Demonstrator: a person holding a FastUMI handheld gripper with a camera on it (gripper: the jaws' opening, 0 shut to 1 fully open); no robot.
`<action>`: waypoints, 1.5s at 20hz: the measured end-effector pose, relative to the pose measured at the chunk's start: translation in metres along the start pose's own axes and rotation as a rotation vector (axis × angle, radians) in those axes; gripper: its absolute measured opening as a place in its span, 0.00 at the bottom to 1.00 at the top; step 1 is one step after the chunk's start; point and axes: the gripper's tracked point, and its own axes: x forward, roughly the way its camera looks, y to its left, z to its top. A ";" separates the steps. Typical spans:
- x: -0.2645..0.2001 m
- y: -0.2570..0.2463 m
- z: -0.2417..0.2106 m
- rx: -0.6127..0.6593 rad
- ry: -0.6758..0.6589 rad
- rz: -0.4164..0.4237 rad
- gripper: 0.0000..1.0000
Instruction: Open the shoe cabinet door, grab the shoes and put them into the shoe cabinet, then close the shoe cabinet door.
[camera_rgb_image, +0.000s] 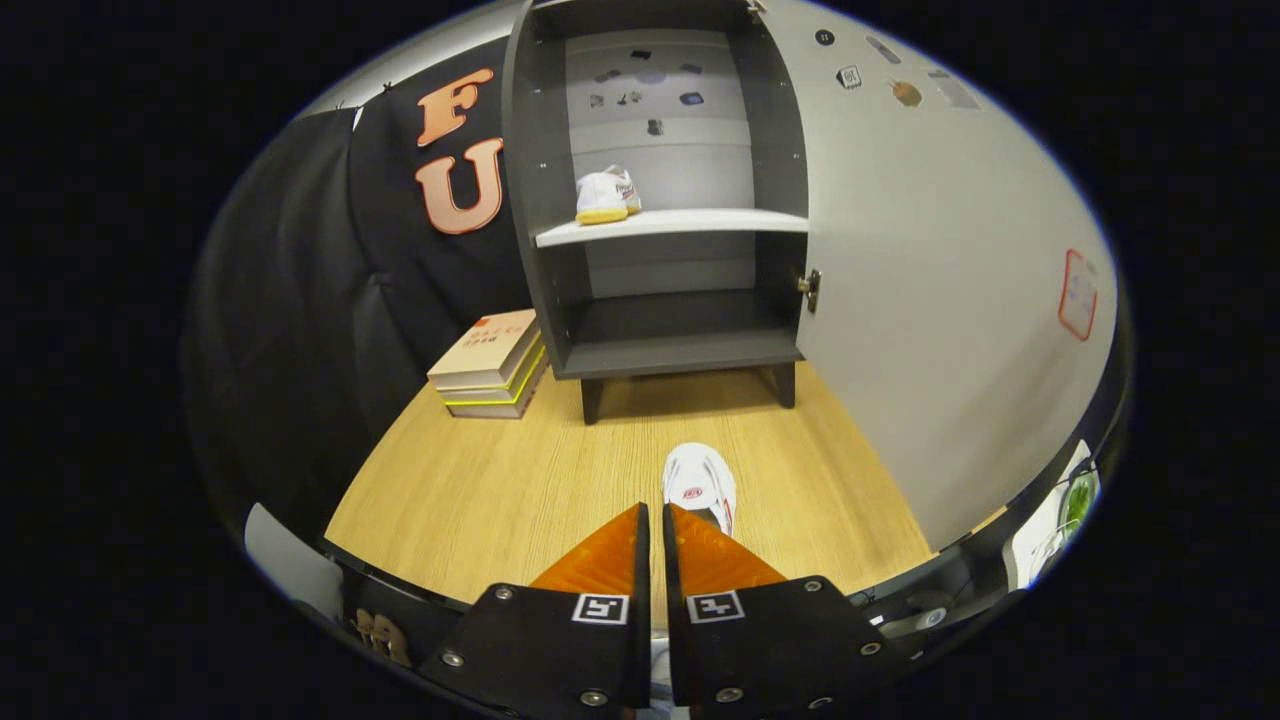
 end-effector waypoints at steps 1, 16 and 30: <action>0.012 0.001 -0.007 0.005 0.015 0.007 0.07; 0.124 -0.011 -0.077 0.085 0.262 0.095 0.08; 0.145 -0.006 -0.077 0.099 0.278 0.097 0.09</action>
